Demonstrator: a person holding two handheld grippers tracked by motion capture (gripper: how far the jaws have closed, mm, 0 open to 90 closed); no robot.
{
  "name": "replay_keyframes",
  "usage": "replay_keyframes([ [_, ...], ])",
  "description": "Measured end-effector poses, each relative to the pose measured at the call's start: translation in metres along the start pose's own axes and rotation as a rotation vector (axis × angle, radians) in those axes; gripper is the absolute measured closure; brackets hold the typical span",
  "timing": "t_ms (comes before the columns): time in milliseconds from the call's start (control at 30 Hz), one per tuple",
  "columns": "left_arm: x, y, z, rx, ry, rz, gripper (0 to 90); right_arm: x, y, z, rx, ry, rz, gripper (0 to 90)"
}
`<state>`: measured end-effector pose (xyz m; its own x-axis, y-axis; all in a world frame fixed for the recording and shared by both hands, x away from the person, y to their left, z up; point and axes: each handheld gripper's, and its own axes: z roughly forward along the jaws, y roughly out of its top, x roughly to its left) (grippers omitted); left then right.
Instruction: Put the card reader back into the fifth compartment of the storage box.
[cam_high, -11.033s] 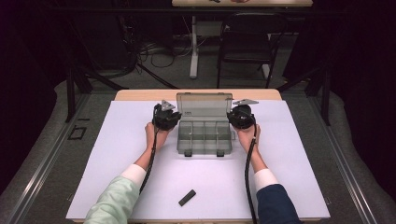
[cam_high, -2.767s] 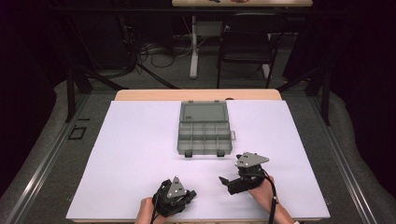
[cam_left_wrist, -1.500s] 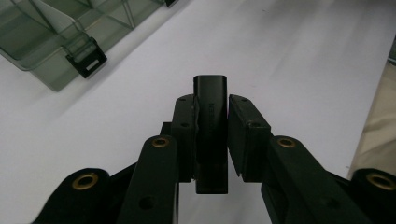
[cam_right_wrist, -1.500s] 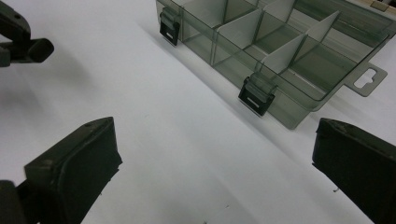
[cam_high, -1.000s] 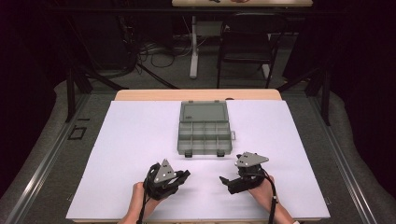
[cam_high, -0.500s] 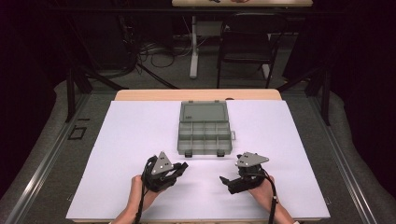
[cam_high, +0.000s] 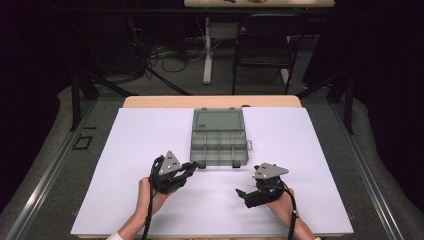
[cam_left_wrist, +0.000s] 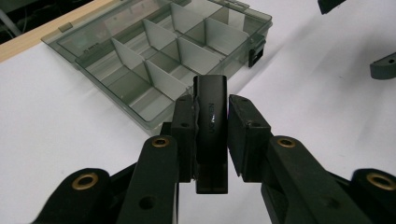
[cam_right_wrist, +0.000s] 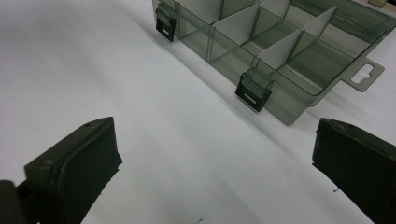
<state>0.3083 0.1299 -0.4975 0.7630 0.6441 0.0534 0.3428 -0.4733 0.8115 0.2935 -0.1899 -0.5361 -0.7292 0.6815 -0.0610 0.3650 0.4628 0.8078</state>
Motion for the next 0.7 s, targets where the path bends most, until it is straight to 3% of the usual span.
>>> replay_keyframes([
  [700, 0.02, 0.015, 0.012, -0.019, 0.028, -0.02, 73.0, -0.003, 0.0, -0.001, -0.004, -0.003, 0.004, 0.0],
])
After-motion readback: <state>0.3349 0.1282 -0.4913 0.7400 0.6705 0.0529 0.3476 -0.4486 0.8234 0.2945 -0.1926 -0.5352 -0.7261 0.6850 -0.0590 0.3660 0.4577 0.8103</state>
